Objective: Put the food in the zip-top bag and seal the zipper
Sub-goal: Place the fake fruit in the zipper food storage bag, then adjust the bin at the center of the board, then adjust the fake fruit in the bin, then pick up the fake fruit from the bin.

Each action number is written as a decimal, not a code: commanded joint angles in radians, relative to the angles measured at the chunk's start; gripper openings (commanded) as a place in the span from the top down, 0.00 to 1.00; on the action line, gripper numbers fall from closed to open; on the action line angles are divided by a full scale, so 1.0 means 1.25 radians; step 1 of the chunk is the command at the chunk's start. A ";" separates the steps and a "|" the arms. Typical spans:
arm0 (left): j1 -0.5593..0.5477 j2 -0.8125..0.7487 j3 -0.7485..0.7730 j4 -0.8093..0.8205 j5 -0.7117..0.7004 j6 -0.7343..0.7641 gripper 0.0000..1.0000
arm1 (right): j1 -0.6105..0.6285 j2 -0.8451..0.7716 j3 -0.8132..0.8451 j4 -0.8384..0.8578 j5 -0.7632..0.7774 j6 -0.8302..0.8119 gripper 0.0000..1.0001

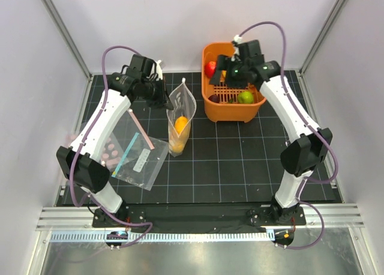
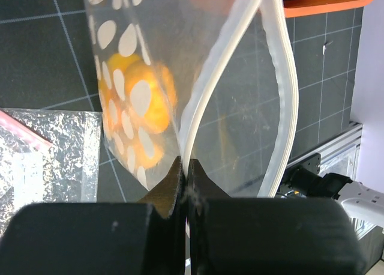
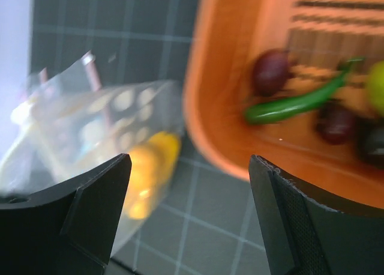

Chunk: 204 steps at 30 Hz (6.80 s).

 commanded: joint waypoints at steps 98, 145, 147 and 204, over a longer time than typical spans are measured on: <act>-0.003 -0.021 0.018 -0.021 -0.044 0.021 1.00 | -0.150 0.573 0.298 0.173 0.355 -0.200 0.26; -0.003 -0.010 0.030 -0.021 -0.041 0.031 1.00 | -0.165 0.477 0.094 0.417 0.291 0.111 0.26; -0.003 -0.010 0.029 -0.020 -0.039 0.031 1.00 | -0.164 0.444 0.056 0.438 0.291 0.109 0.33; -0.003 -0.077 -0.027 -0.006 -0.028 0.038 0.99 | -0.161 0.357 0.055 0.343 0.193 -0.073 0.66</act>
